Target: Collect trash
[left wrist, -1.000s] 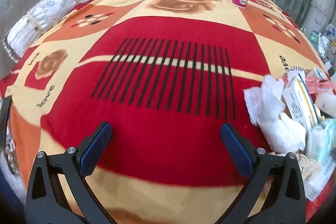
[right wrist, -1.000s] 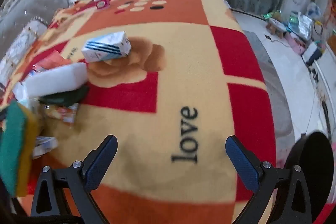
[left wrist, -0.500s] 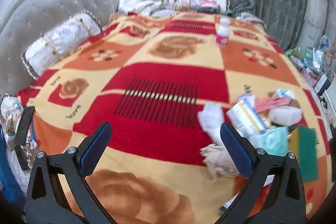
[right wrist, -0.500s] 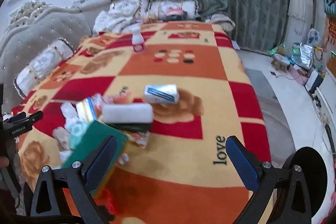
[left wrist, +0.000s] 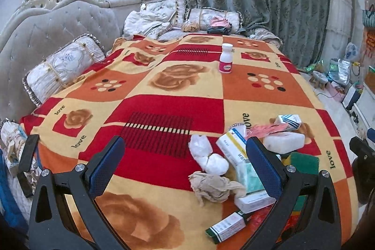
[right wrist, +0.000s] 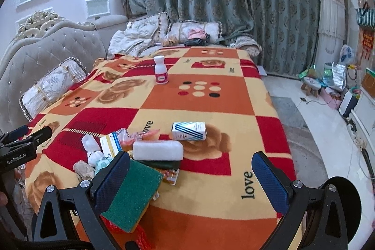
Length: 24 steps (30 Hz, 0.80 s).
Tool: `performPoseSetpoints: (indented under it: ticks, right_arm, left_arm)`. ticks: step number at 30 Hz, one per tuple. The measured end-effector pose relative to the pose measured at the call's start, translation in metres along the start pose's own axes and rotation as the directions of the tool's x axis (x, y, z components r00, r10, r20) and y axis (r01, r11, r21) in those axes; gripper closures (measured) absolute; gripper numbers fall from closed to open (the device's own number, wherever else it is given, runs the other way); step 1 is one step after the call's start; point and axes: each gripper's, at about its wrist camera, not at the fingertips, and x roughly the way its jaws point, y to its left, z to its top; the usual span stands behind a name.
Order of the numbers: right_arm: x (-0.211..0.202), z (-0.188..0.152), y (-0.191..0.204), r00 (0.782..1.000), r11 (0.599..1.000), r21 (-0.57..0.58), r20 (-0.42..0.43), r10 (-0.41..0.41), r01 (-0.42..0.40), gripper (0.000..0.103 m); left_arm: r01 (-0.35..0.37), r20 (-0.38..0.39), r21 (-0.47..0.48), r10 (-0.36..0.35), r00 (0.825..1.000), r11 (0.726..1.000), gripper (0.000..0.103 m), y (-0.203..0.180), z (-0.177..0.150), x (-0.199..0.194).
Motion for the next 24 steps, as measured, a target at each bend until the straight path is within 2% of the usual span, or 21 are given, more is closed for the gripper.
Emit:
performPoseSetpoints:
  ticks: [6, 13, 24]
  right_arm:
    - [-0.007, 0.003, -0.009, 1.0, 1.0, -0.018, 0.004, -0.004, 0.004, 0.0]
    - [-0.015, 0.005, -0.001, 1.0, 0.998, -0.058, 0.013, -0.028, 0.028, 0.0]
    - [-0.012, 0.006, 0.006, 0.999, 0.997, -0.077, 0.026, -0.023, 0.025, 0.0]
  left_arm:
    - [0.007, 0.009, -0.003, -0.007, 1.0, 1.0, 0.0, -0.008, 0.001, -0.004]
    - [0.015, 0.014, -0.014, -0.015, 1.0, 1.0, 0.0, -0.011, 0.0, -0.007]
    - [0.02, 0.032, -0.02, -0.02, 0.999, 1.0, 0.0, -0.009, 0.0, -0.013]
